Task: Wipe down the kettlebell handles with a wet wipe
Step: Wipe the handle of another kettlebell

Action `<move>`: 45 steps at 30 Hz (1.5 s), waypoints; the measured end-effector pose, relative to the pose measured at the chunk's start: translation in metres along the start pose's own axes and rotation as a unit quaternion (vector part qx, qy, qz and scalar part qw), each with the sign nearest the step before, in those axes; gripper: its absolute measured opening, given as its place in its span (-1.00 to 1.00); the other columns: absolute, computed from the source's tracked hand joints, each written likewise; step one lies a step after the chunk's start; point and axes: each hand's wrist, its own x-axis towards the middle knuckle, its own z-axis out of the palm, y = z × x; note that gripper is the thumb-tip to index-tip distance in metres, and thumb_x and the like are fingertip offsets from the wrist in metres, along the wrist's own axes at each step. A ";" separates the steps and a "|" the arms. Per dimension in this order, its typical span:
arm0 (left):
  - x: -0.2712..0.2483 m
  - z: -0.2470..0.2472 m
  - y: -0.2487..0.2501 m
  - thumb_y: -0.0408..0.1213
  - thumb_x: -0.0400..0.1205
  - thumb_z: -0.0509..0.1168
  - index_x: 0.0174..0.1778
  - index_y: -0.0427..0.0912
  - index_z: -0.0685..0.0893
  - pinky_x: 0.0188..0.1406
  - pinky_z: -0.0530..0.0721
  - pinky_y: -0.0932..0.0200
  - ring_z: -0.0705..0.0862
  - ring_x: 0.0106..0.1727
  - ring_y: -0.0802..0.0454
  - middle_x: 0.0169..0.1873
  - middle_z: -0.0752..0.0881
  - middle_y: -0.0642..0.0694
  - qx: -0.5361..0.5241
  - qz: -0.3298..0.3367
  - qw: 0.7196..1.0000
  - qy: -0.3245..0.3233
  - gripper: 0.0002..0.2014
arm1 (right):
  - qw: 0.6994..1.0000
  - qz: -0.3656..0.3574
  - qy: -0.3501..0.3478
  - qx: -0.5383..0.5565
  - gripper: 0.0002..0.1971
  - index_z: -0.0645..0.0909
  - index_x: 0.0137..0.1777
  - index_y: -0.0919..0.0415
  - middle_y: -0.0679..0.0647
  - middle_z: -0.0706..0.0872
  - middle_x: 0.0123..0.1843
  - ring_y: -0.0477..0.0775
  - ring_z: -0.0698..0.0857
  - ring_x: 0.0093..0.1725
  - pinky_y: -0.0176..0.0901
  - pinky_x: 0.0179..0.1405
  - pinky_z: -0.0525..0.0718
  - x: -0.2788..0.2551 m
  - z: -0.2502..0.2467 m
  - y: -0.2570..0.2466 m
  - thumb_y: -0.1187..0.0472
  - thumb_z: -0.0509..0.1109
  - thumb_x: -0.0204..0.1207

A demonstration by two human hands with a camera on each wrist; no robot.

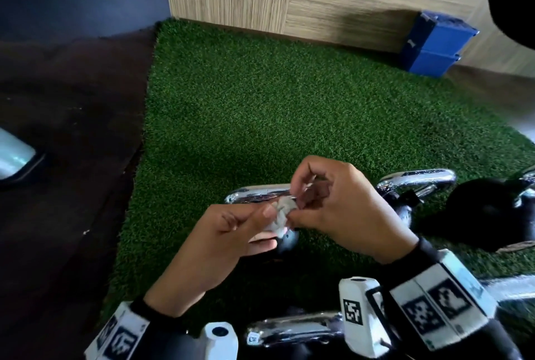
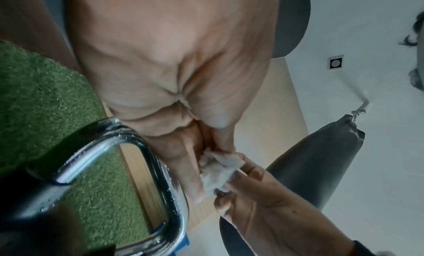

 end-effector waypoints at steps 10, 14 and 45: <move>0.014 -0.017 0.014 -0.11 0.66 0.47 0.18 0.01 0.87 0.16 0.73 0.35 0.84 0.12 0.24 0.07 0.88 0.18 0.238 0.213 0.938 0.136 -0.79 | 0.994 0.080 0.060 -0.045 -0.40 0.54 0.27 -0.24 -0.05 0.67 -0.02 -0.12 0.67 -0.23 -0.49 -0.43 0.59 0.007 -0.023 0.045 0.06 0.72 0.27; 0.025 -0.008 0.013 -0.19 0.61 0.53 0.08 -0.16 0.88 0.18 0.74 0.33 0.81 0.11 0.31 0.12 0.86 0.08 0.400 0.293 0.847 0.191 -0.82 | 0.972 0.216 0.001 -0.094 -0.56 0.68 0.07 -0.02 -0.01 0.81 -0.19 -0.11 0.72 -0.35 -0.39 -0.47 0.55 0.021 -0.022 0.103 0.28 0.74 0.25; 0.009 -0.054 -0.087 -0.13 0.51 0.50 -0.11 0.40 0.86 0.07 0.68 0.52 0.82 0.12 0.28 -0.03 0.86 0.31 0.126 0.126 0.945 0.274 -0.77 | 0.964 0.220 -0.025 0.144 -0.71 0.83 -0.14 -0.25 0.05 0.89 0.01 0.02 0.85 0.00 0.28 -0.10 0.86 0.023 0.022 0.157 0.19 0.74 0.27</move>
